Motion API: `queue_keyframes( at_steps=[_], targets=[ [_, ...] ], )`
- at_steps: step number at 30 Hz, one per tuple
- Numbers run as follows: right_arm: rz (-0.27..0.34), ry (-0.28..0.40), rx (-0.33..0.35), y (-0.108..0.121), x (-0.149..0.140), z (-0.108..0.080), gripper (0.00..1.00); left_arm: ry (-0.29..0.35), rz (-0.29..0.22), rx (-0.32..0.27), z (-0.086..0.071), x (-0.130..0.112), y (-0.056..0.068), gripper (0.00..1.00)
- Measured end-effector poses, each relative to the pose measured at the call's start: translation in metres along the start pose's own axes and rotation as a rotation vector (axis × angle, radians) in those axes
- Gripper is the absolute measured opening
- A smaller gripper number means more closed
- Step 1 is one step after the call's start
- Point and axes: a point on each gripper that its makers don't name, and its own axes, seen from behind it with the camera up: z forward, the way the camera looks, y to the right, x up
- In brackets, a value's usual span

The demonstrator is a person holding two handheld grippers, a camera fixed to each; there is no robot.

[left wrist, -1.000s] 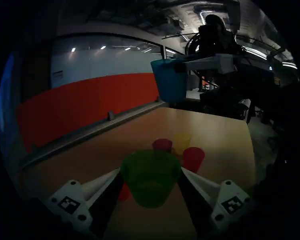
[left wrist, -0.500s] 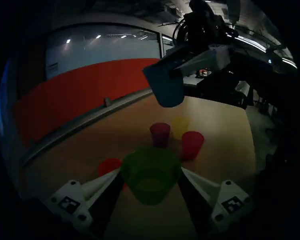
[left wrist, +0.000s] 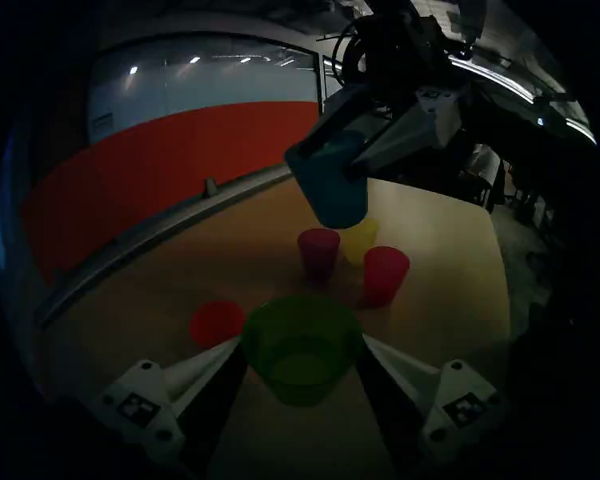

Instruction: Pour water

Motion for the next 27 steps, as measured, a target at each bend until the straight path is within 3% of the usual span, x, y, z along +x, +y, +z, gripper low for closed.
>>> queue_keyframes(
  at_steps=[12, 27],
  targets=[
    [-0.029, -0.133, 0.014, 0.004, -0.034, 0.019, 0.95, -0.057, -0.011, -0.026, 0.003, -0.016, 0.003, 0.87],
    [-0.053, -0.294, 0.054, 0.001, -0.078, 0.043, 0.95, -0.184, 0.011, -0.073, 0.013, -0.044, 0.006, 0.87]
  ],
)
